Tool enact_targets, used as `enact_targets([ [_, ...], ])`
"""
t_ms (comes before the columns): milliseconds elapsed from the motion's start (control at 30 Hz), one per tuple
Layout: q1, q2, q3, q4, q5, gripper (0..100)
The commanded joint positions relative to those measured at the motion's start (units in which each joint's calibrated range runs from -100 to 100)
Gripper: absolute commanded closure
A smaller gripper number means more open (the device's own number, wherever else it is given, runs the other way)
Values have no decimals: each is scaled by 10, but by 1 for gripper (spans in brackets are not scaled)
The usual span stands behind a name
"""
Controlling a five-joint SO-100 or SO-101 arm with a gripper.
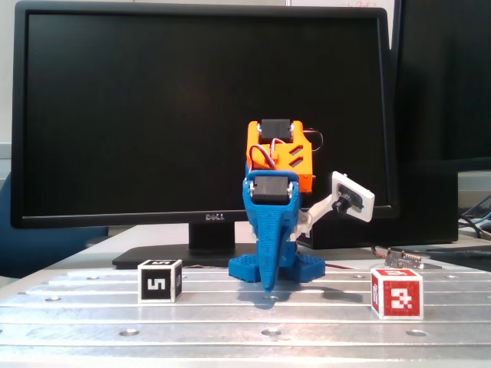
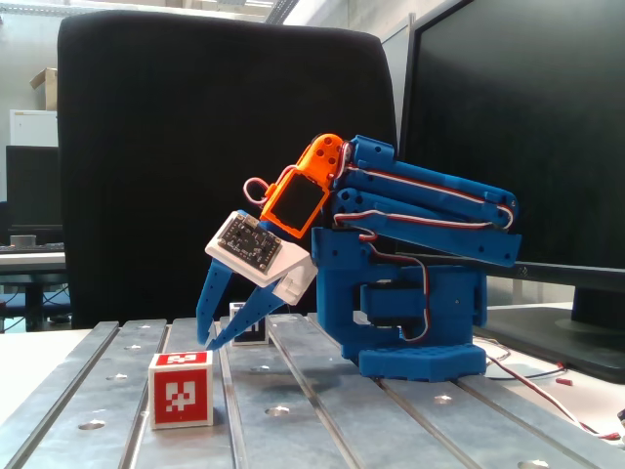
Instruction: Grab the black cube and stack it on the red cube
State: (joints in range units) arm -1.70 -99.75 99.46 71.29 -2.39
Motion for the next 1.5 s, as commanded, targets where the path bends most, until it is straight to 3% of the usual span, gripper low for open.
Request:
enact_targets([
  [0,-1,5,3,2,0,99],
  [1167,-3,5,3,1,-2,99],
  [1467,1,4,2,-69,-3,99],
])
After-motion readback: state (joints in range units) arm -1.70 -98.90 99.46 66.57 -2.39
